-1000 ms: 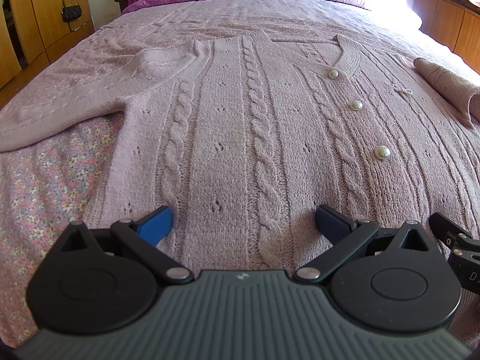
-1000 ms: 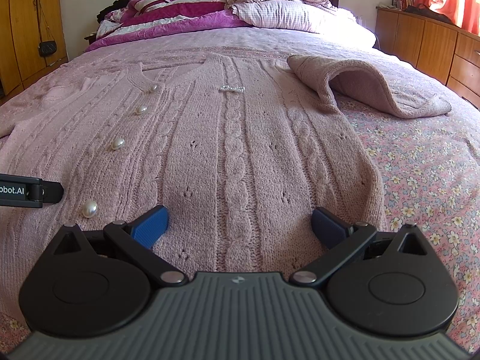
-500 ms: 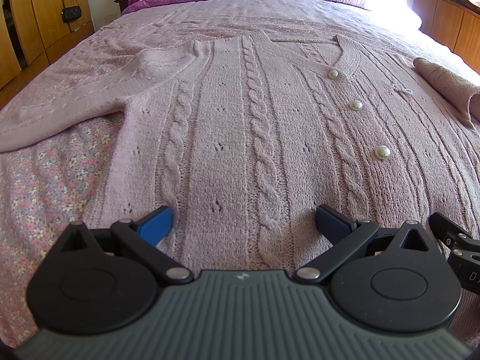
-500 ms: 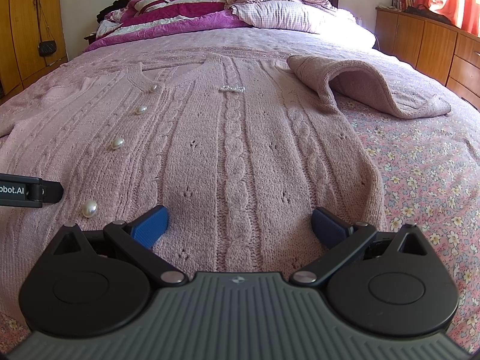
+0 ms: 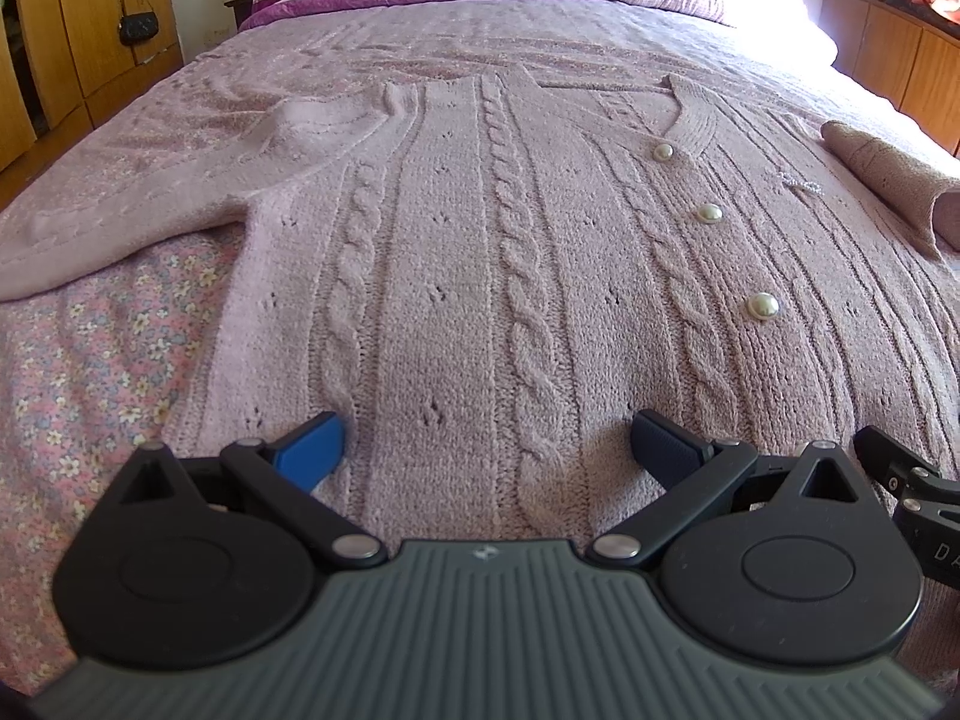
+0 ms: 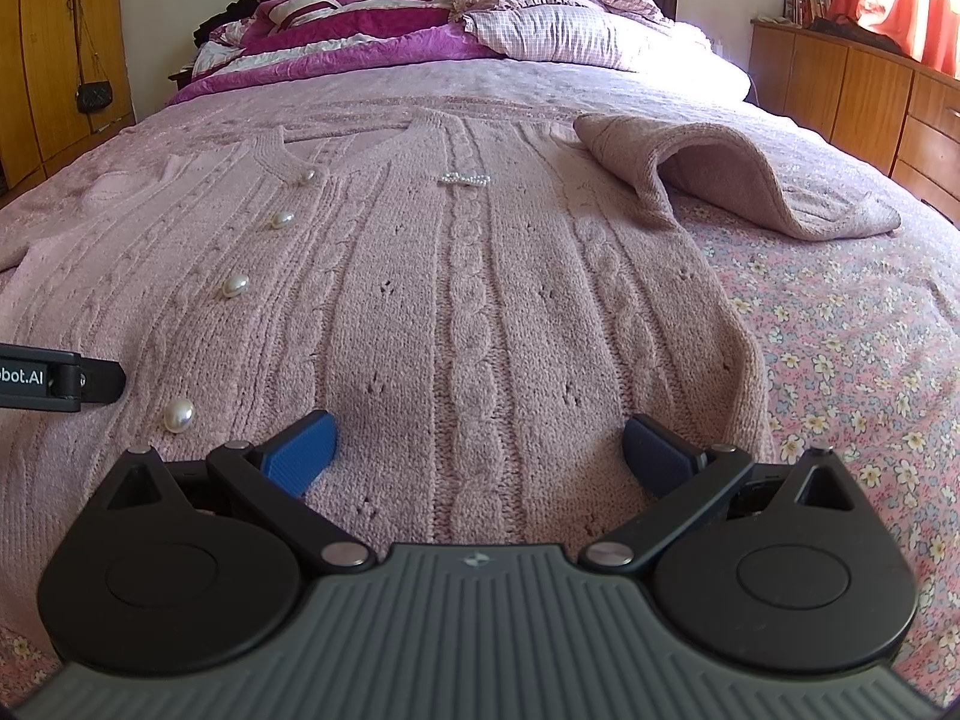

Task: Fold small clothes

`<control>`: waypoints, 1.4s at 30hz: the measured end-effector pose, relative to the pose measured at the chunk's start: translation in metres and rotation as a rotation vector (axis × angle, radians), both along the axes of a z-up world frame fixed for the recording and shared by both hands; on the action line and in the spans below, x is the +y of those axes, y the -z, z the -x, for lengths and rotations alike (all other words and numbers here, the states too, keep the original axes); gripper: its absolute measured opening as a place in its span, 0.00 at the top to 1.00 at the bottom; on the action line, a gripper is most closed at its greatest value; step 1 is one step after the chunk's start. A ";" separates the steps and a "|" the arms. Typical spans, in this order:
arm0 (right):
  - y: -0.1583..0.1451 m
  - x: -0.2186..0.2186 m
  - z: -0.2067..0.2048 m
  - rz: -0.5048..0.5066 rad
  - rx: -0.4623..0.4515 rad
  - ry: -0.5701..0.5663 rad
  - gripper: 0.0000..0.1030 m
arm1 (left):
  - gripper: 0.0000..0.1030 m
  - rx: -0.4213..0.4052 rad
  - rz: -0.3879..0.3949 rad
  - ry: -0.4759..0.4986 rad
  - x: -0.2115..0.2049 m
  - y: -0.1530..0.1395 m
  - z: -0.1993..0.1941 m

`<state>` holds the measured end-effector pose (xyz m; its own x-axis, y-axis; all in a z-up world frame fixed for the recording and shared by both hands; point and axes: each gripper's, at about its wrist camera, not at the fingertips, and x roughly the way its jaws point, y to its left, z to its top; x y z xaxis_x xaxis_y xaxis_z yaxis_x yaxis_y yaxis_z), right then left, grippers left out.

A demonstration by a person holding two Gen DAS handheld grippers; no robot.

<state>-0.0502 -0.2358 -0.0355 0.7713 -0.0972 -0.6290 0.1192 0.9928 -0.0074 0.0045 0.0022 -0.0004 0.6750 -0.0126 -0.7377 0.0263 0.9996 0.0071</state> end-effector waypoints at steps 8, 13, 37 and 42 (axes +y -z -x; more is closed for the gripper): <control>-0.006 -0.011 0.001 -0.058 0.014 -0.027 0.00 | 0.00 0.020 0.001 0.002 0.000 -0.002 -0.003; -0.020 -0.037 0.000 -0.188 0.018 -0.060 0.00 | 0.00 -0.001 -0.002 0.012 0.000 0.000 0.001; -0.043 -0.297 -0.087 -0.357 -0.147 0.363 0.00 | 0.00 0.031 0.000 -0.006 -0.012 -0.014 -0.017; -0.030 -0.349 -0.111 -0.438 -0.192 0.449 0.00 | 0.00 0.037 -0.003 -0.032 -0.013 -0.009 -0.021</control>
<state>0.0608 -0.5844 -0.0051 0.8176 -0.2027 -0.5389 0.4822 0.7525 0.4486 0.0256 -0.0111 0.0088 0.6471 0.0112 -0.7623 -0.0057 0.9999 0.0099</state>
